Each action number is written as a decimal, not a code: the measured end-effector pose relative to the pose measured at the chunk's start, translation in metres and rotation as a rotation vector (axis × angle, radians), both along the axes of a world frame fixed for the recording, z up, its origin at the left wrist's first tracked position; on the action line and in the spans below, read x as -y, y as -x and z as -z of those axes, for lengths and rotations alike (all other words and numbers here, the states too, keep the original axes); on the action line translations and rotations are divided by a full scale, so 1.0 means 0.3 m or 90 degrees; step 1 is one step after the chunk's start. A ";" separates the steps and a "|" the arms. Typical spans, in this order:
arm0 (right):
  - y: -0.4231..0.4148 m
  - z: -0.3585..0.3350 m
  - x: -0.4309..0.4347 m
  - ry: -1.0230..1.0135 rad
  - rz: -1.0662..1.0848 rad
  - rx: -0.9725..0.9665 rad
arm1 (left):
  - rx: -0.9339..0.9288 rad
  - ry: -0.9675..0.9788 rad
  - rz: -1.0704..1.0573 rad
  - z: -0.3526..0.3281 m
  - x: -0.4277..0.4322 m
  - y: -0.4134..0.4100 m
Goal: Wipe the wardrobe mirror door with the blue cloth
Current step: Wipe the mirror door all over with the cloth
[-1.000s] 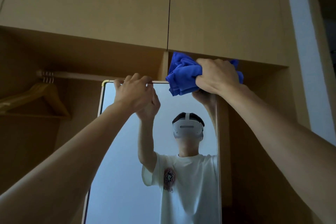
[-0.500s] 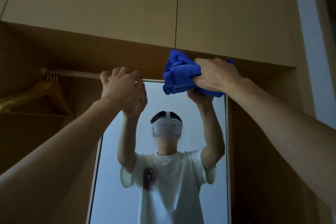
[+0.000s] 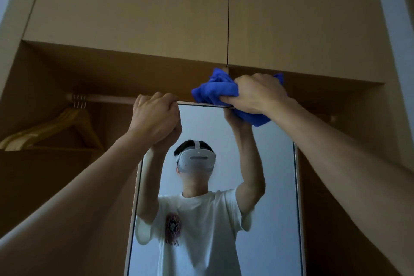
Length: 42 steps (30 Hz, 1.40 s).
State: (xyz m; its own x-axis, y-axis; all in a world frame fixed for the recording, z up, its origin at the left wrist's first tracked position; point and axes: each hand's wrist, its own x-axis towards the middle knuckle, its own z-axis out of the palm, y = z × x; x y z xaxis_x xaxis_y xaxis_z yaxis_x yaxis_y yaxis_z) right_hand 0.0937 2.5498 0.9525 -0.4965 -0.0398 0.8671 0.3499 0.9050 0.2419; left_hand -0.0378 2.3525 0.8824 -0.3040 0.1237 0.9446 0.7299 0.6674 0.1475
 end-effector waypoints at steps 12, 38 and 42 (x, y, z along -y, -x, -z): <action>-0.074 0.028 -0.189 0.051 0.009 -0.028 | -0.050 -0.007 -0.003 0.040 0.008 0.032; 0.008 0.062 -0.025 -0.066 -0.032 -0.115 | 0.203 -0.099 0.240 0.055 0.106 -0.077; 0.057 0.051 0.133 -0.080 -0.072 -0.079 | 0.220 -0.137 0.279 0.050 0.097 -0.071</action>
State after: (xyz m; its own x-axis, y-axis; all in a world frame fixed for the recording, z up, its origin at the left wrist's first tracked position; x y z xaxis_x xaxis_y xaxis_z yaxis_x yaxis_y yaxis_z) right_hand 0.0766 2.5098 0.9371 -0.3721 -0.2009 0.9062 0.2818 0.9058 0.3165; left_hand -0.0166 2.3234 0.8675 -0.5622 0.1240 0.8177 0.8159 0.2445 0.5239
